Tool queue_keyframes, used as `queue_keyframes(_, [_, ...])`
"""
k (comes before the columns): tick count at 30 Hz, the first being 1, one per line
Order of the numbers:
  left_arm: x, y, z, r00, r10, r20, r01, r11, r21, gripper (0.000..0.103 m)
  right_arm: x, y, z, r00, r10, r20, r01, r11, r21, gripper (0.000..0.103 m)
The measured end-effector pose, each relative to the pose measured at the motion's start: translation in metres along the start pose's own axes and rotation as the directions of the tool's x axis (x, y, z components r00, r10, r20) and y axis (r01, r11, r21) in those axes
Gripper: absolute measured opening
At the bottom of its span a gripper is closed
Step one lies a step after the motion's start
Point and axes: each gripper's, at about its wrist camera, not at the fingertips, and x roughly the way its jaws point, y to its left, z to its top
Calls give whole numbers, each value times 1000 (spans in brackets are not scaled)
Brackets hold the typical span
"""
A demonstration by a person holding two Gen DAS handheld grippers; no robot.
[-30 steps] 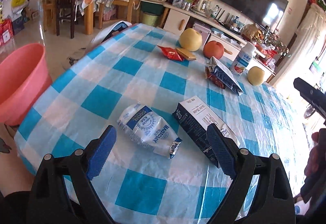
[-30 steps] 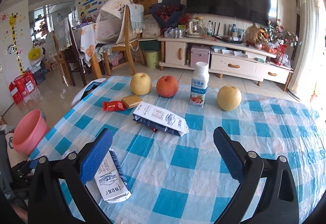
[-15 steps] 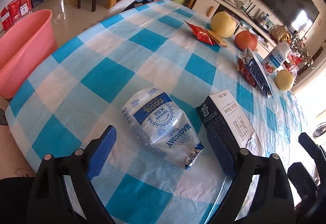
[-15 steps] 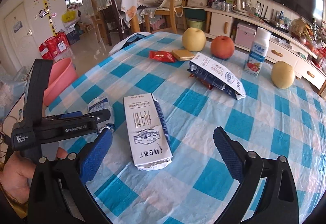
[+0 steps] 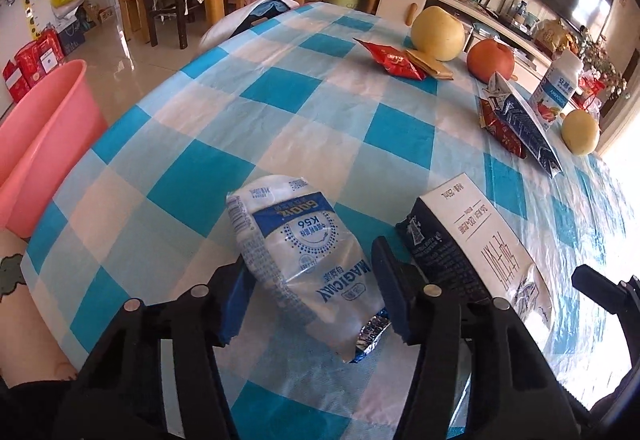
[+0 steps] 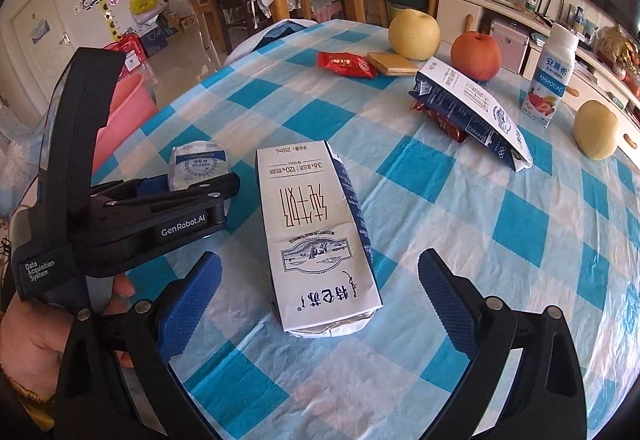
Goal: Collect trash
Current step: 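Grasp the white MAGICDAY milk bag with the left gripper while the right grasps the white milk carton, then lift the milk bag and carton and carry them over the pink bucket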
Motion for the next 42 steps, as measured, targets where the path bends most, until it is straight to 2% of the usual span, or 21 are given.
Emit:
queue_keyframes(2, [1, -3, -1, 1000, 16, 9, -17, 999, 36, 53, 4, -1, 2, 1000, 6, 0, -6, 1000, 7, 92])
queue_keyframes(4, [2, -5, -1, 1000, 25, 17, -26, 998, 64, 48, 8, -1, 3, 1000, 7, -6, -7, 1000, 12, 76])
queue_keyframes(10, [2, -4, 0, 999, 25, 38, -29, 994, 110, 32, 19, -3, 2, 1000, 9, -27, -9, 1000, 16, 75])
queue_keyframes(13, [3, -1, 1, 999, 8, 43, -13, 994, 112, 28, 23, -1, 3, 999, 14, -33, -13, 1000, 18, 75])
queue_keyframes(18, [3, 4, 3, 999, -25, 43, 21, 994, 109, 27, 28, 3, 6, 999, 4, -35, -3, 1000, 7, 71])
queue_keyframes(20, [3, 6, 4, 999, -37, 39, 33, 994, 105, 27, 31, 2, 6, 999, -3, -44, 4, 1000, 11, 66])
queue_keyframes(31, [0, 15, 12, 994, -101, 35, 98, 992, 85, 25, 36, 3, 9, 999, -13, -47, 14, 1000, 19, 63])
queue_keyframes(42, [-16, 29, 26, 981, -182, 67, 177, 982, 68, 25, 23, 10, 25, 1000, -30, 10, 30, 999, 32, 62])
